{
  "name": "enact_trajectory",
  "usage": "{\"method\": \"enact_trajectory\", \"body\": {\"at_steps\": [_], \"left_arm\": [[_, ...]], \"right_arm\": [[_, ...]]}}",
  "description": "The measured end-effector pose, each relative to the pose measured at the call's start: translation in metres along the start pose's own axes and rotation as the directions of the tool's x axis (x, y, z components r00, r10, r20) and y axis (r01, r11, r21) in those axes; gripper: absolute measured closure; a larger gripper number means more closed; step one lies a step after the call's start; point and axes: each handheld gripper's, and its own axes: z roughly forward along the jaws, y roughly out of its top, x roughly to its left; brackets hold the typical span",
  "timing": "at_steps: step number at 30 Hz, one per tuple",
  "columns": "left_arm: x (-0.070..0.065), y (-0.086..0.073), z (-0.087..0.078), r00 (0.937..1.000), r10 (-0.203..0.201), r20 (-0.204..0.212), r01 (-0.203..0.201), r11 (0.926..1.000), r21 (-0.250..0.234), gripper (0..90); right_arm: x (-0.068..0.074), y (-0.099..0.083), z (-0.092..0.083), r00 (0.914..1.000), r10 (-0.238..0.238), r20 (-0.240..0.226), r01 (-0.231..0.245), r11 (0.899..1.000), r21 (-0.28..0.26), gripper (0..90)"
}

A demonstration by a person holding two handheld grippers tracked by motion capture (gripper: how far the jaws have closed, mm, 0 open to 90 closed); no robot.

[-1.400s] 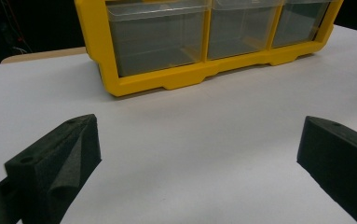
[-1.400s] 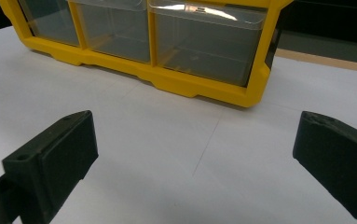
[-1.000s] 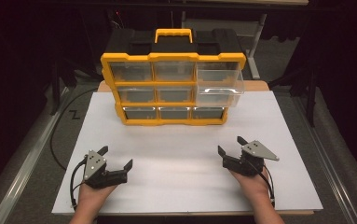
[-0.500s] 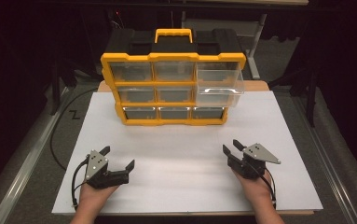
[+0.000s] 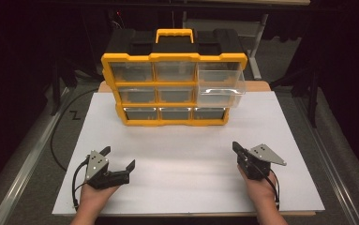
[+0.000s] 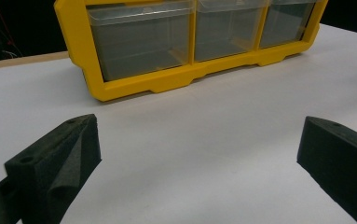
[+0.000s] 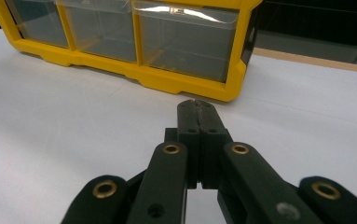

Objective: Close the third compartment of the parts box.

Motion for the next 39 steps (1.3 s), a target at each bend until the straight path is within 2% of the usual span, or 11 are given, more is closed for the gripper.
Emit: {"method": "enact_trajectory", "body": {"at_steps": [7,9,11,15,18,20,25,27,30,34,39], "left_arm": [[0.002,0.000,0.002,1.0000,0.002,-0.005,-0.002,1.0000,0.003,0.3],[0.003,0.000,0.002,1.0000,0.000,-0.003,0.000,1.0000,-0.006,0.3],[0.003,0.000,0.002,1.0000,-0.003,-0.001,0.003,1.0000,-0.003,0.3],[0.001,0.000,0.002,0.9999,0.010,0.006,-0.010,0.9999,-0.006,0.3],[0.001,0.000,0.001,0.9999,0.012,0.007,-0.012,0.9999,-0.010,0.3],[0.002,0.002,0.002,0.9999,0.014,0.006,-0.014,0.9998,-0.016,0.3],[0.003,0.002,0.002,0.9999,0.012,0.007,-0.012,0.9997,-0.022,0.3],[0.003,0.002,0.002,0.9999,0.007,0.008,-0.006,0.9997,-0.021,0.3],[0.002,0.002,0.002,0.9999,-0.002,0.011,0.002,0.9998,-0.017,0.3],[0.001,0.001,0.001,0.9999,0.000,0.012,0.000,0.9999,-0.015,0.3],[0.001,0.001,0.000,0.9999,-0.003,0.011,0.003,0.9999,-0.012,0.3]], "right_arm": [[0.002,0.000,0.002,1.0000,-0.007,0.001,0.007,1.000,0.005,90.0],[0.004,0.000,0.004,0.9997,-0.023,-0.006,0.023,1.000,0.009,90.0],[0.007,0.000,0.004,0.9995,-0.027,-0.019,0.027,1.000,0.004,90.0],[0.014,0.003,0.005,0.9973,-0.064,-0.035,0.063,0.998,-0.024,90.0],[0.018,0.007,0.005,0.9970,-0.064,-0.044,0.062,0.997,-0.041,90.0],[0.026,0.013,0.005,0.9947,-0.070,-0.075,0.065,0.996,-0.064,90.0],[0.037,0.024,0.000,0.9915,-0.089,-0.095,0.080,0.992,-0.099,90.0],[0.038,0.026,-0.001,0.9913,-0.088,-0.098,0.078,0.992,-0.104,90.0],[0.041,0.036,-0.005,0.9917,-0.081,-0.100,0.066,0.988,-0.140,90.0],[0.041,0.054,-0.011,0.9933,-0.067,-0.094,0.049,0.982,-0.183,90.0],[0.040,0.067,-0.013,0.9937,-0.074,-0.085,0.054,0.976,-0.213,90.0]]}}
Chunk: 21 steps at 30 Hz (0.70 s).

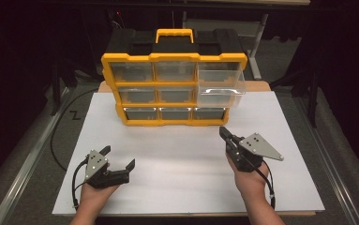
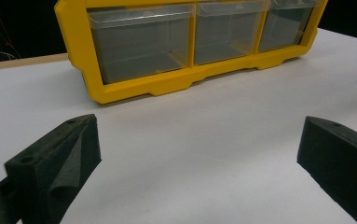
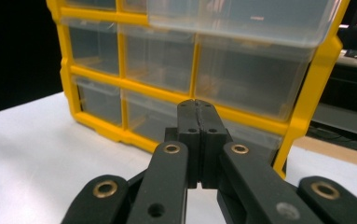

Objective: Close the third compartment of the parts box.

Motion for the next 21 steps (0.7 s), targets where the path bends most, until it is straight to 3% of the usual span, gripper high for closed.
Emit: {"method": "enact_trajectory", "body": {"at_steps": [5,21], "left_arm": [[-0.001,0.000,0.001,0.9999,0.012,0.003,-0.012,0.9999,-0.004,0.3],[-0.001,0.001,0.000,0.9999,0.015,0.000,-0.015,0.9998,-0.011,0.3]], "right_arm": [[-0.001,0.010,0.002,0.9997,0.026,0.005,-0.026,1.000,-0.018,90.0],[-0.007,0.040,0.011,0.9992,0.025,0.030,-0.023,0.998,-0.061,90.0]]}}
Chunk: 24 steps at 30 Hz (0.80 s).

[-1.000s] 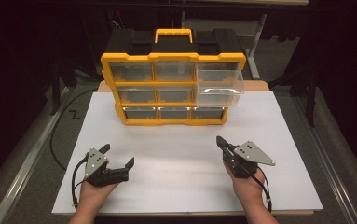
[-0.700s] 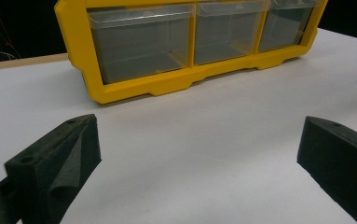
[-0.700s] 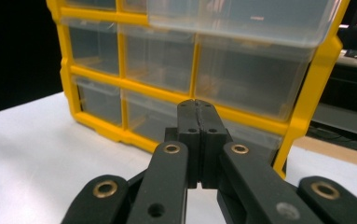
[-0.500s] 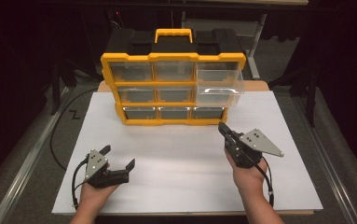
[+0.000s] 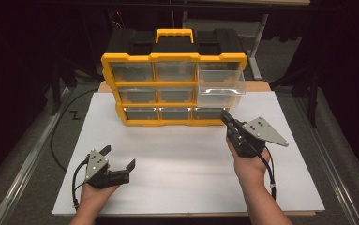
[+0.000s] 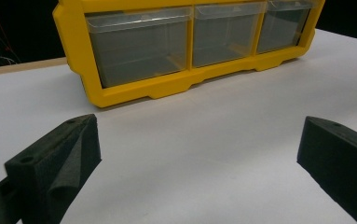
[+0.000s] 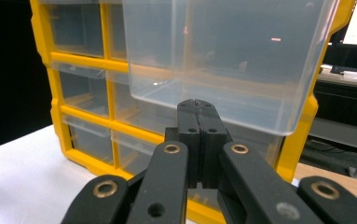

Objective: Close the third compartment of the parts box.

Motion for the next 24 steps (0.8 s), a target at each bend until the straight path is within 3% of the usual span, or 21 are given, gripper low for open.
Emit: {"method": "enact_trajectory", "body": {"at_steps": [24], "left_arm": [[0.001,0.001,-0.002,0.9999,-0.009,0.009,0.009,0.9998,-0.020,0.3]], "right_arm": [[0.000,0.036,0.013,0.9997,-0.004,0.025,0.005,0.999,-0.040,90.0]]}}
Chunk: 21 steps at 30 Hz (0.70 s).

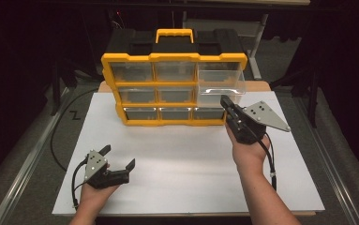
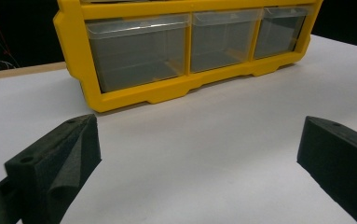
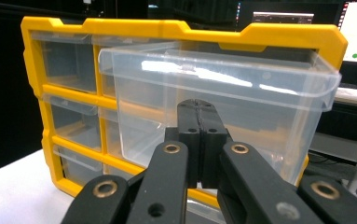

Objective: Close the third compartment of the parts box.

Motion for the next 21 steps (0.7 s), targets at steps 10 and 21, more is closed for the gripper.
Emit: {"method": "enact_trajectory", "body": {"at_steps": [10,21], "left_arm": [[0.000,0.001,-0.001,1.0000,-0.001,0.004,0.001,1.0000,-0.007,0.2],[0.000,0.000,0.000,1.0000,0.004,0.009,-0.004,1.0000,0.000,0.3]], "right_arm": [[-0.001,0.011,0.005,0.9998,-0.003,0.020,0.003,1.000,-0.005,90.0],[-0.002,0.013,0.012,0.9995,-0.005,0.032,0.005,1.000,0.010,90.0]]}}
